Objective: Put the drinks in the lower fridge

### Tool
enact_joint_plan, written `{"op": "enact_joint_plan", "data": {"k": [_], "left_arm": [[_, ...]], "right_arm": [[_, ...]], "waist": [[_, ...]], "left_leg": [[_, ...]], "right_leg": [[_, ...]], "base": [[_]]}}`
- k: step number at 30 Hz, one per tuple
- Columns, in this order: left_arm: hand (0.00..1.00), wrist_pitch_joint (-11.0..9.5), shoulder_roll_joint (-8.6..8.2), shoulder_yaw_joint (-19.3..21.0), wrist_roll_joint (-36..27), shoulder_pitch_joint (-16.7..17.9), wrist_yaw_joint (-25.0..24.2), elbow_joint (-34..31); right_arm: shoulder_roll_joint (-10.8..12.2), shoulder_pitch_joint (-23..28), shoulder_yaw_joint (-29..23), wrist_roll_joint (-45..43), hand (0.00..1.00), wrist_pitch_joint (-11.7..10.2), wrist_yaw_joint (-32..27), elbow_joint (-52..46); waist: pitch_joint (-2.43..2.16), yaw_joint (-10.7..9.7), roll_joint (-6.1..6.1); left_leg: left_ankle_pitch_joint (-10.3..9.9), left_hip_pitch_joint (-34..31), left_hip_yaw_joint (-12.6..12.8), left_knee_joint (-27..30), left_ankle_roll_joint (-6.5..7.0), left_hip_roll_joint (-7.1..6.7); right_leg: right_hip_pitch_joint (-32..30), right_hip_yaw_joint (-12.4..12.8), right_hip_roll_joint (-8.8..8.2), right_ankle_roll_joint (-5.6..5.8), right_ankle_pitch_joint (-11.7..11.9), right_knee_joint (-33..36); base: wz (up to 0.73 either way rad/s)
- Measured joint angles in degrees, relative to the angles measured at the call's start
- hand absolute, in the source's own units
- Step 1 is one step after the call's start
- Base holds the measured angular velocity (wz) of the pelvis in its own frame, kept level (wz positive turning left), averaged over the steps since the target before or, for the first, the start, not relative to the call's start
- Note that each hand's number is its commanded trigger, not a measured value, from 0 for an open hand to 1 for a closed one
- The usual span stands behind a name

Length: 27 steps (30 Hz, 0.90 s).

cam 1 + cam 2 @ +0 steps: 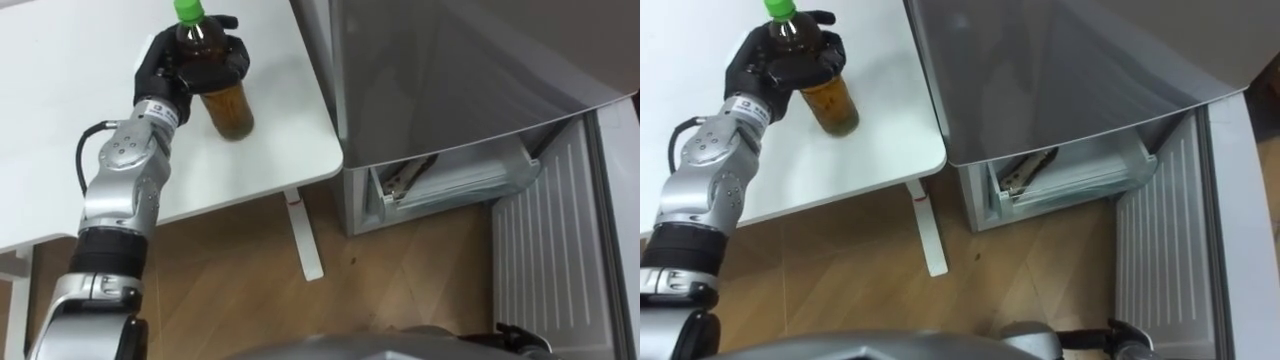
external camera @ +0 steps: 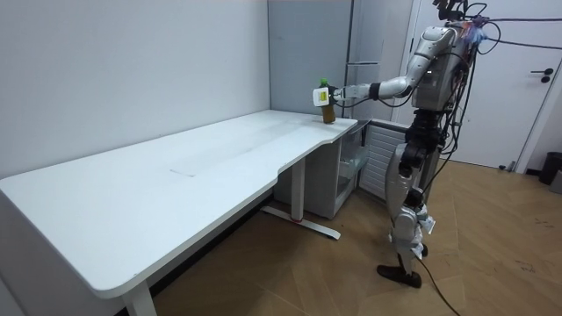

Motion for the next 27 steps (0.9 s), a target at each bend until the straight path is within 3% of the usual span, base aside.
{"op": "enact_joint_plan", "data": {"k": [19, 27], "left_arm": [[1.0, 0.05, 0.0, -0.02, 3.49, 0.01, -2.29, -0.77], [1.0, 0.05, -0.85, -0.13, 6.42, 0.88, -2.34, -9.47]], "right_arm": [[0.07, -0.61, 1.66, -0.43, 0.0, -0.55, 0.13, -0.05], [0.66, -1.1, 5.29, 0.03, 0.0, -0.79, -0.19, -0.1]], "waist": [[-0.16, 0.33, 0.15], [-0.41, 2.93, -1.35]], "left_leg": [[0.0, -0.14, 0.05, 0.02, 0.0, 0.07], [0.0, -0.38, 0.05, 0.02, 0.0, 0.12]], "right_leg": [[0.06, -0.11, 0.01, -0.09, 0.11, 0.04], [-0.05, -0.29, 0.01, -0.11, 0.27, 0.02]], "base": [[0.0], [0.0]]}}
